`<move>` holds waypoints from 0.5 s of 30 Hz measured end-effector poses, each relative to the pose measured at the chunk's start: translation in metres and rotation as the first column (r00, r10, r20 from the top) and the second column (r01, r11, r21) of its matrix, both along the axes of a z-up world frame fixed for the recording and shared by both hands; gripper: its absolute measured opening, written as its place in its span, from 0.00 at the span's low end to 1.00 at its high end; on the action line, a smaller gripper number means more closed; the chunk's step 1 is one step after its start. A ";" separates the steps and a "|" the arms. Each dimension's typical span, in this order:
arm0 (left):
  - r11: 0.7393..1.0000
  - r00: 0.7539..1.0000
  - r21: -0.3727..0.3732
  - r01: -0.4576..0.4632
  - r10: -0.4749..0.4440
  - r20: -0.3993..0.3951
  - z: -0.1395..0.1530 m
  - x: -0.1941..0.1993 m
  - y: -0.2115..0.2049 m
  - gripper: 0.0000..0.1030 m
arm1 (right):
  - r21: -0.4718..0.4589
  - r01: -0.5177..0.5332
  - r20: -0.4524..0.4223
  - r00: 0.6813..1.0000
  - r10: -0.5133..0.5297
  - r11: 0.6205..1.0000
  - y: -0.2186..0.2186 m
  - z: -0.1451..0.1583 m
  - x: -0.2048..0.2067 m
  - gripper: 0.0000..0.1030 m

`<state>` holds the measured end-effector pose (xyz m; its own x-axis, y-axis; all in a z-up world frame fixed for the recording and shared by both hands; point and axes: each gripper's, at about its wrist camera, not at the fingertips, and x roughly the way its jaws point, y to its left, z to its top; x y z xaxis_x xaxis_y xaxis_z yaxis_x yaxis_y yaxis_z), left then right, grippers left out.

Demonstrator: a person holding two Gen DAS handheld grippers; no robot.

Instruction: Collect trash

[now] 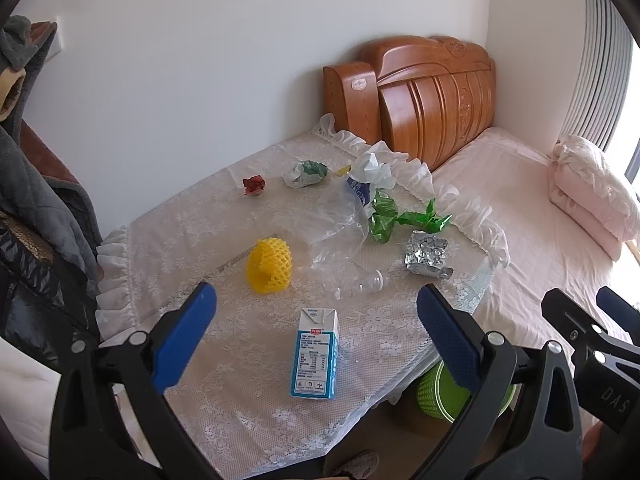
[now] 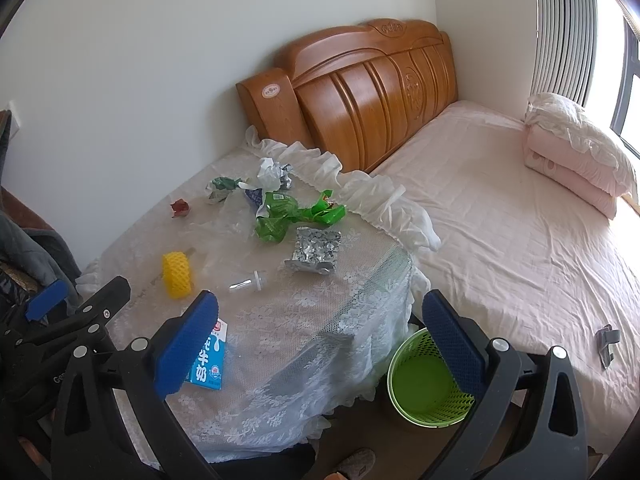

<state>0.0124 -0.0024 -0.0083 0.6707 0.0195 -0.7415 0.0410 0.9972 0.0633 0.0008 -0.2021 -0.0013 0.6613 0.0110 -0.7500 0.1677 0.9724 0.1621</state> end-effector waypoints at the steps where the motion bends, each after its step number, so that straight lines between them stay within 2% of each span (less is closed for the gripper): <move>1: 1.000 1.000 0.000 -0.001 0.001 -0.001 0.000 0.000 0.000 0.94 | 0.000 -0.001 0.000 1.000 0.001 1.000 0.000 0.000 0.000 0.98; 15: 1.000 1.000 -0.003 -0.005 0.005 -0.012 -0.001 0.004 0.004 0.94 | 0.002 -0.002 -0.006 1.000 0.002 1.000 -0.002 -0.005 0.004 0.98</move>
<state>0.0168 0.0015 -0.0091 0.6614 0.0201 -0.7497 0.0370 0.9975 0.0594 0.0046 -0.2036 -0.0059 0.6565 0.0134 -0.7542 0.1672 0.9724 0.1629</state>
